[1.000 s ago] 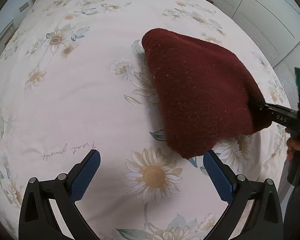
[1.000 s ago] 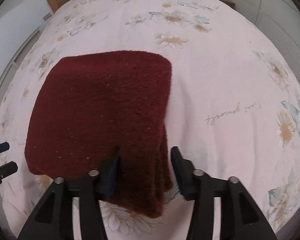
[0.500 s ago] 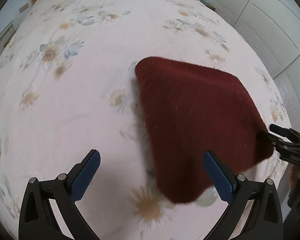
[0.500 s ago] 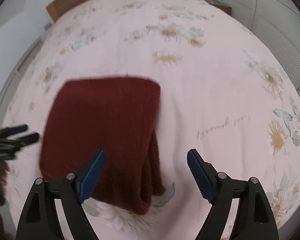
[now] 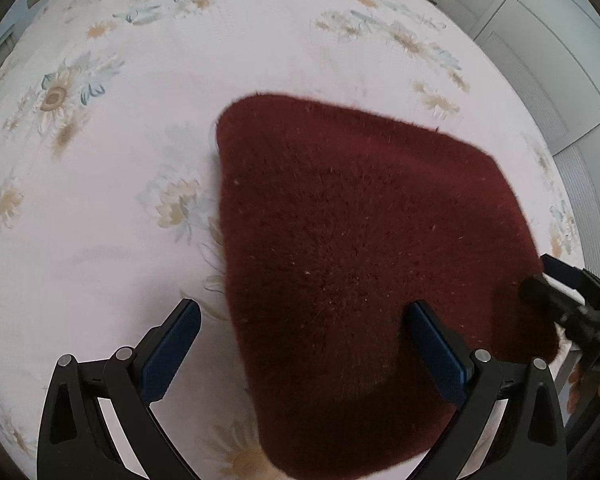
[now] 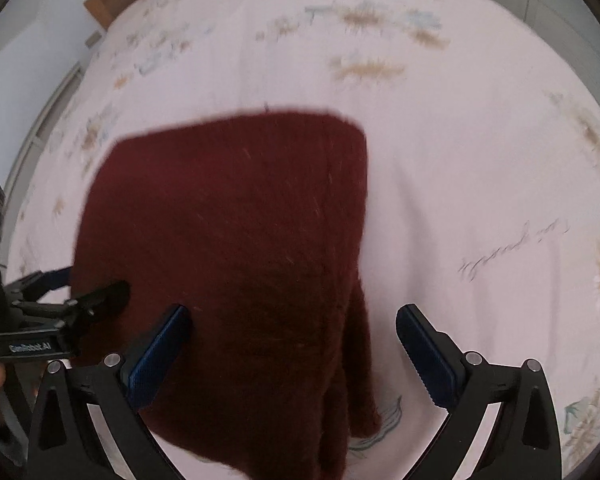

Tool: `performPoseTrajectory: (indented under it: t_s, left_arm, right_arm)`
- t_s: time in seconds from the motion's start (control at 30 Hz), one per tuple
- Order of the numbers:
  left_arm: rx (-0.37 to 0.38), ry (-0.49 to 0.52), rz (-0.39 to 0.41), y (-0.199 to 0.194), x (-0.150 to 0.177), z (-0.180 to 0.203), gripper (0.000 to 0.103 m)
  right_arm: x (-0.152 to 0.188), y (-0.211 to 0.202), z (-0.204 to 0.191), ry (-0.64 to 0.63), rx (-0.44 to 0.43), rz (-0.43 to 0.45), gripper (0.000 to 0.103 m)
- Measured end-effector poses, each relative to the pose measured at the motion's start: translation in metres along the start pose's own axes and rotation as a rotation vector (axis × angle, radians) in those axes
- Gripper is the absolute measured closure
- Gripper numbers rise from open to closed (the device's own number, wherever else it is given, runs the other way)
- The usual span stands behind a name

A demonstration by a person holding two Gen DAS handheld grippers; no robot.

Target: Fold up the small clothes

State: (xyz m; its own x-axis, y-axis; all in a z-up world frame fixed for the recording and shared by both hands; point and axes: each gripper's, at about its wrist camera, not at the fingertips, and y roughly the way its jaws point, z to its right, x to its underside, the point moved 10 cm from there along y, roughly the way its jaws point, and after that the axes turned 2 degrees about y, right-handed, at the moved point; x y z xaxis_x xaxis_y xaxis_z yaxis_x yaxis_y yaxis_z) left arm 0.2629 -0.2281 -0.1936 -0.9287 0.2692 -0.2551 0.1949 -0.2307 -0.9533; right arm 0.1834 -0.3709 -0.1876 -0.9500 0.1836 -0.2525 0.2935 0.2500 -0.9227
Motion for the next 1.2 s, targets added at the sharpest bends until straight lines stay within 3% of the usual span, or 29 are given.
performPoseTrajectory:
  t_s: [0.1,0.47,0.57,0.7,0.8,0.87,0.97,1.1,1.2]
  left_arm:
    - [-0.034,-0.011,-0.019,0.015,0.009,-0.003,0.001]
    - [-0.067,0.043,0.07,0.024,0.018,0.002,0.0]
    - [-0.061,0.023,0.066,0.025,0.018,0.002,0.0]
    - [-0.019,0.014,0.045,0.028,0.017,0.002,0.001]
    - [0.043,0.008,0.032,0.027,0.018,0.003,0.017]
    - [0.055,0.05,0.049,0.021,0.017,0.007,0.038]
    - [0.075,0.082,0.073,0.006,0.016,0.008,0.053]
    - [0.129,0.028,0.098,-0.026,0.015,0.001,0.055]
    - [0.129,0.057,0.148,-0.058,0.016,-0.013,0.055]
  right_arm:
    - [0.004,0.011,0.005,0.0,-0.014,0.02,0.0]
    - [0.007,0.03,0.003,0.045,-0.102,-0.021,0.003]
    - [0.007,0.027,-0.004,0.068,-0.173,-0.023,0.025]
    - [0.008,0.022,-0.009,0.045,-0.16,-0.029,0.043]
    - [0.005,0.015,-0.015,0.025,-0.142,-0.007,0.054]
    - [0.002,0.005,-0.018,0.029,-0.137,0.017,0.058]
    - [-0.004,-0.015,-0.03,0.025,-0.159,0.052,0.06]
    - [-0.013,-0.043,-0.057,-0.013,-0.177,0.101,0.061]
    - [-0.016,-0.055,-0.093,-0.059,-0.197,0.123,0.061]
